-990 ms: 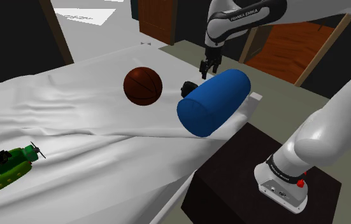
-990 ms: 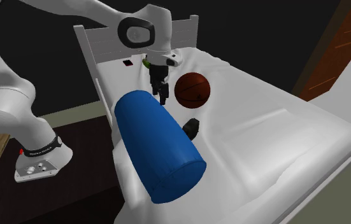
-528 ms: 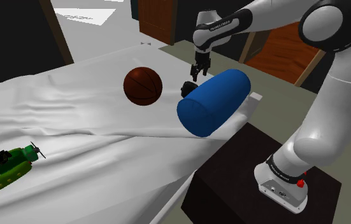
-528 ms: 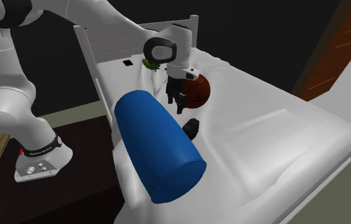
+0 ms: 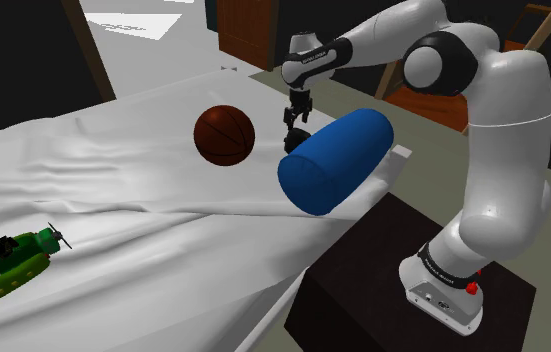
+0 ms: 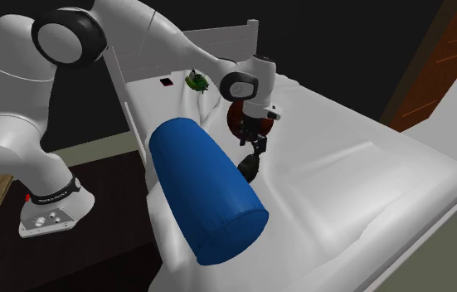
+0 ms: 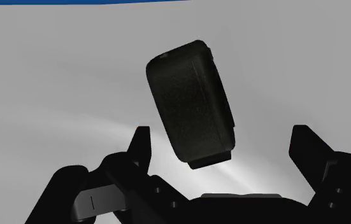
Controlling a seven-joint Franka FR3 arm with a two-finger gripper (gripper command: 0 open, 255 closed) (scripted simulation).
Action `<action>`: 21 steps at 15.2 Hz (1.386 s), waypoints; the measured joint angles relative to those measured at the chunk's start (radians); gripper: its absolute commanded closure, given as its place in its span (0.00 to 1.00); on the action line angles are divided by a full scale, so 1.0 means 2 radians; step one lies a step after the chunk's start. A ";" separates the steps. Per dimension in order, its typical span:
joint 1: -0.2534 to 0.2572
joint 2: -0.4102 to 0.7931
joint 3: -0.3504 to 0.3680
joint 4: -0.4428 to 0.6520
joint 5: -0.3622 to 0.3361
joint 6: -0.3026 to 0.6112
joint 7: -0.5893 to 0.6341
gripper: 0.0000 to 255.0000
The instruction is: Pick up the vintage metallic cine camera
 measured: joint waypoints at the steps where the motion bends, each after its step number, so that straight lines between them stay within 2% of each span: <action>1: -0.003 0.019 0.001 0.021 0.001 -0.003 -0.003 0.00; 4: -0.006 0.064 0.004 0.071 0.004 -0.008 -0.006 0.00; 10: -0.007 0.086 0.005 0.069 0.006 0.016 -0.006 0.00; 11: -0.007 0.089 0.006 0.071 0.006 0.016 -0.006 1.00; 21: -0.007 0.091 0.006 0.074 0.006 0.017 -0.006 1.00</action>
